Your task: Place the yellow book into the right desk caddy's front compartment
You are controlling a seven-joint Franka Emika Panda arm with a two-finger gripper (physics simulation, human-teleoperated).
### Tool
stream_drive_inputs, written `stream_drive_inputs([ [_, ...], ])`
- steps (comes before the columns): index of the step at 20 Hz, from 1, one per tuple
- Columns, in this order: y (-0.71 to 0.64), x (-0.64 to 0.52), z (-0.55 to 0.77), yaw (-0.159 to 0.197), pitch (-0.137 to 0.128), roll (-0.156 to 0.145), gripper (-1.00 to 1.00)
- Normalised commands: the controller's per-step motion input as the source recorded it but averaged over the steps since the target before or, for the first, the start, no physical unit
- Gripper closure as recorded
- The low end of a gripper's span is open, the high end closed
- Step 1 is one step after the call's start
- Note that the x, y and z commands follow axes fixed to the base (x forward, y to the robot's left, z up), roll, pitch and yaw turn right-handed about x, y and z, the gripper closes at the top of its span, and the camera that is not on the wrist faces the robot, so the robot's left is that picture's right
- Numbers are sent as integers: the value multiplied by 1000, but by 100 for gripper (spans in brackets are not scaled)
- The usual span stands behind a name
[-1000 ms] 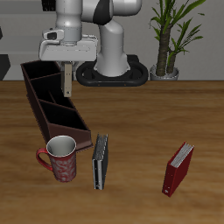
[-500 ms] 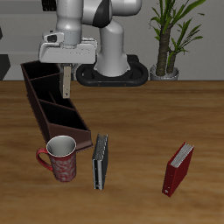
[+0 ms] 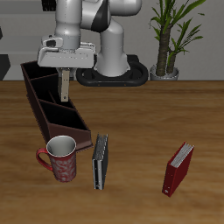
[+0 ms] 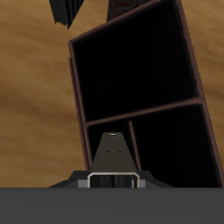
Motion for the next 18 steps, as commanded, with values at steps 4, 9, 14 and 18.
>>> stream_drive_inputs([
  [4,30,61,-153,4,14,1,100],
  [9,25,67,-152,18,21,10,100],
  [14,0,35,-74,-10,13,-5,100],
  [18,-115,84,-172,-17,32,-31,100],
])
